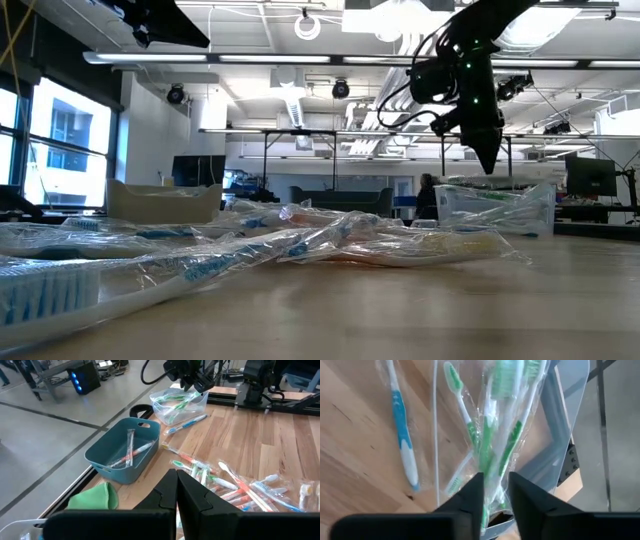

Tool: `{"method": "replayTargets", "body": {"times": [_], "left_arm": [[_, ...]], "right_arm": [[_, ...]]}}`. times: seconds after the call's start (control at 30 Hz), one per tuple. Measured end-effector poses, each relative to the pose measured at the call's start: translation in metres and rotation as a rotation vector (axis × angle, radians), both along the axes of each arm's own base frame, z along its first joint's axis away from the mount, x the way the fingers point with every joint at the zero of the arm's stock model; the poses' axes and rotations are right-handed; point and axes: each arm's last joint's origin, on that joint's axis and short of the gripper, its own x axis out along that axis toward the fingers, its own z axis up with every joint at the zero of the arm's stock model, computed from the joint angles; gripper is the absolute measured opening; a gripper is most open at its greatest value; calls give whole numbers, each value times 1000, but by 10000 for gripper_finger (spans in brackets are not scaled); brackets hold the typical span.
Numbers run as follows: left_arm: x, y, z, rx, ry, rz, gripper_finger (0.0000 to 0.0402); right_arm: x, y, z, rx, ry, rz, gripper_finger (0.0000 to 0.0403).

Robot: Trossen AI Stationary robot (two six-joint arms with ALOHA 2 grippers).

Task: Pick & Place Toothbrushes
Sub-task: Put the green toothbrush into the transparent bin, then adjust the green toothbrush in the transparent bin

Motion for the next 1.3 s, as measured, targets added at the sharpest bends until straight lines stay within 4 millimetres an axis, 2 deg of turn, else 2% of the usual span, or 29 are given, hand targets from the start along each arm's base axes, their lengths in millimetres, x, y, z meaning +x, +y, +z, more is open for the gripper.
{"method": "replayTargets", "body": {"times": [0.17,0.3,0.57,0.87,1.03,1.17,1.3], "left_arm": [[0,0,0,0,0,0,0],[0,0,0,0,0,0,0],[0,0,0,0,0,0,0],[0,0,0,0,0,0,0],[0,0,0,-1,0,0,0],[0,0,0,-4,-2,1,0],[0,0,0,-5,1,2,0]], "right_arm": [[1,-1,0,-6,-4,10,145],[3,-6,1,-67,-40,-24,159],[2,-18,1,-99,-146,-115,128],[-1,-32,1,-82,-280,-179,122],[3,-39,3,-89,-384,-182,90],[3,-41,-2,-101,-347,-199,74],[2,-43,-14,-64,-262,-216,94]]}}
